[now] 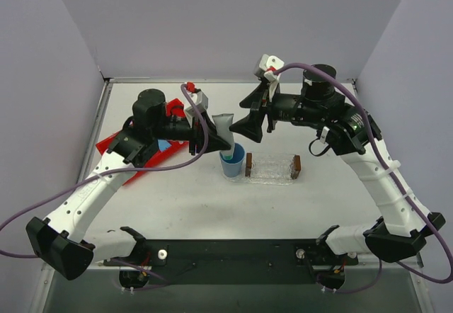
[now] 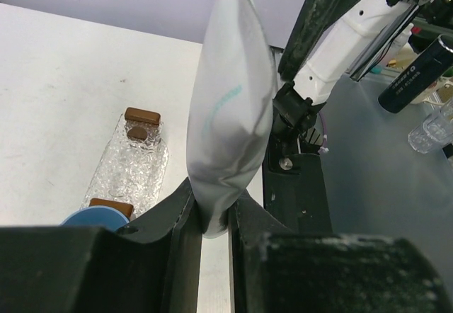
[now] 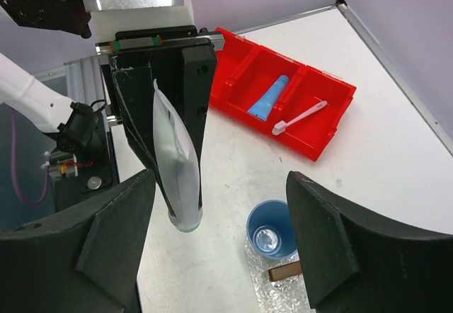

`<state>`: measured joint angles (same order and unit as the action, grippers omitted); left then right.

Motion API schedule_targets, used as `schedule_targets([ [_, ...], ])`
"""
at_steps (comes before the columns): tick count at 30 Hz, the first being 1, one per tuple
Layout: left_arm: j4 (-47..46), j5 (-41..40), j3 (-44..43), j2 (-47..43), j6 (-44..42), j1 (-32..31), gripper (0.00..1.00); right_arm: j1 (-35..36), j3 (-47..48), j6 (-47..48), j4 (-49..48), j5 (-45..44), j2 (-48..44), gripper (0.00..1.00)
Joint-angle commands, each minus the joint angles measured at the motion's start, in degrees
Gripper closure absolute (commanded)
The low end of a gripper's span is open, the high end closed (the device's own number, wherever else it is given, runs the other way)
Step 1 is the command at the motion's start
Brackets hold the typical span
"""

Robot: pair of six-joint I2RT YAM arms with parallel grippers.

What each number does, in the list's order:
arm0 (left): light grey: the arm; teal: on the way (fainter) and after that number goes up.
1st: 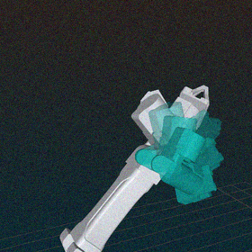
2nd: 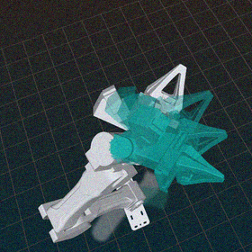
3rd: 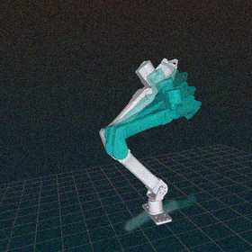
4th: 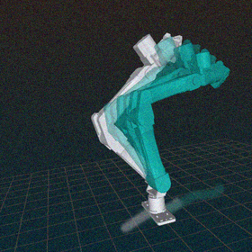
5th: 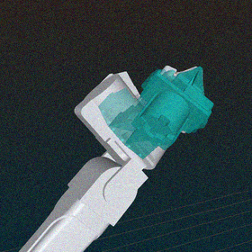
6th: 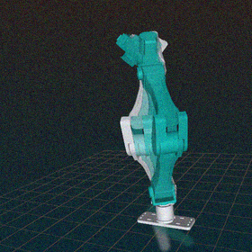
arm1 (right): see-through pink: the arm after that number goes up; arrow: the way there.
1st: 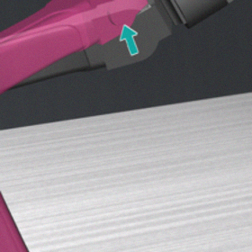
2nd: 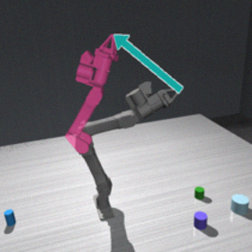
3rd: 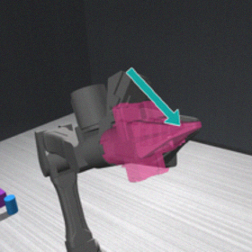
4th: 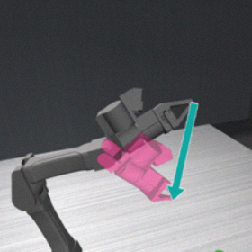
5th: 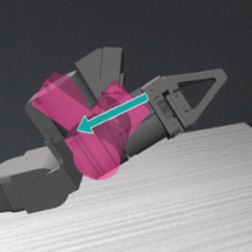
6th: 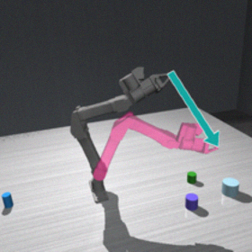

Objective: Prepare toiletry sets of a toothbrush and toothpaste on the tray

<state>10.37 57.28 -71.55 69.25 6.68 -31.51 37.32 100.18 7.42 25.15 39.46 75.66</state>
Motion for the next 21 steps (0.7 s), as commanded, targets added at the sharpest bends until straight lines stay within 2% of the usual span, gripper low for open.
schedule_targets([
  [1, 2.1, -0.2, -3.3, -0.1, -4.9, -0.9, 1.00, 1.0, 1.7, 0.2, 0.1, 3.1, 1.2, 0.31],
  [8, 2.4, -0.8, -3.5, 0.4, -5.4, -1.5, 1.00, 1.6, 2.2, -0.6, 0.1, 5.0, 3.4, 0.34],
  [14, 2.5, -0.9, -3.5, 0.9, -5.6, -2.0, 1.00, 2.4, 2.6, -0.8, 0.2, 6.3, 4.7, 0.48],
  [17, 2.7, -1.1, -3.7, 1.1, -5.8, -2.0, 1.00, 2.7, 2.8, -0.9, 0.3, 7.1, 5.2, 0.59],
  [18, 2.8, -1.2, -3.5, 1.1, -5.8, -2.0, 1.00, 2.8, 2.8, -0.9, 0.6, 7.2, 5.4, 0.67],
  [20, 2.8, -1.2, -3.3, 1.1, -5.9, -2.0, 1.00, 2.8, 2.8, -0.9, 0.8, 7.3, 5.5, 0.77],
  [21, 2.7, -1.4, -3.2, 0.9, -6.1, -2.0, 1.00, 2.8, 2.8, -0.7, 0.9, 7.3, 5.4, 0.89],
])
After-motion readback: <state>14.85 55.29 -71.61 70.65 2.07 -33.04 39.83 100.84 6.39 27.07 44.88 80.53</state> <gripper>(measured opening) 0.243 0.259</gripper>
